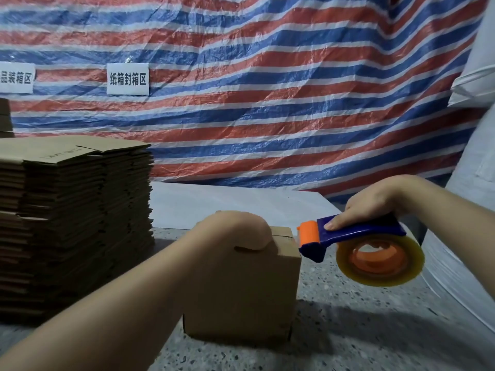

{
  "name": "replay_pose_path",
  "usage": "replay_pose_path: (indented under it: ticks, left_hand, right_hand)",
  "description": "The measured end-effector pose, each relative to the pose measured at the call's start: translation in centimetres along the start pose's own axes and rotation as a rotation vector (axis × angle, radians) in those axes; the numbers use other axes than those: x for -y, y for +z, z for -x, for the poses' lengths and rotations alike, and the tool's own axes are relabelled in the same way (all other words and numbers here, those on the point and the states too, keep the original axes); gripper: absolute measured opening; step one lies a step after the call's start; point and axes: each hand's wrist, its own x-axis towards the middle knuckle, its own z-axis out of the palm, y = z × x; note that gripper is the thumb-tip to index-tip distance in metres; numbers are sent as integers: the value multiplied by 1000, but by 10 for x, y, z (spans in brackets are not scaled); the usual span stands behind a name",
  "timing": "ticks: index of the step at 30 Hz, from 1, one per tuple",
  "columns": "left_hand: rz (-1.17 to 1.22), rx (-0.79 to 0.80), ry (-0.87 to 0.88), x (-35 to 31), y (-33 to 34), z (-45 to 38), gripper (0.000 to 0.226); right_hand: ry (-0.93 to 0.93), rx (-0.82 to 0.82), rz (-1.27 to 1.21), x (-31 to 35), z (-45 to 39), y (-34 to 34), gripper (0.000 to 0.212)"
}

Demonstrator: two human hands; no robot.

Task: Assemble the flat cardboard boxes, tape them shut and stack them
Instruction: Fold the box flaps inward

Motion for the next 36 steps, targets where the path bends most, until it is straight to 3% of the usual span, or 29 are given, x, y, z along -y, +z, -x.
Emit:
replay_pose_path:
  ticks: [4,7,13,19,25,29,31,36]
  left_hand:
    - [97,-134,74,-21,11,2,49]
    - [-3,-124,81,-23,22,-5,59]
    - [-23,-113,88,-22,23,-11,56]
    - [-36,-161,99,-20,25,-14,55]
    - [-31,-148,66,-23,23,-11,68]
    - [-14,-137,78,-23,23,-9,62]
    - [-8,-139,70,-23,23,-9,61]
    - [12,-146,53,-25,22,-9,62]
  right_hand:
    - [-5,-19,-15,-1,-3,2,85]
    - [-12,-20,-9,-4,-5,4,84]
    - [-29,-25,-152,-32,10,-6,82]
    - [18,-40,-37,-41,14,-1,76]
    - [76,-158,220,8,-5,18,73]
    - [113,-218,509,22,-21,62,66]
    - [121,-274,385,12,-34,96,65]
    - [88,-599,242,-15,-50,161,60]
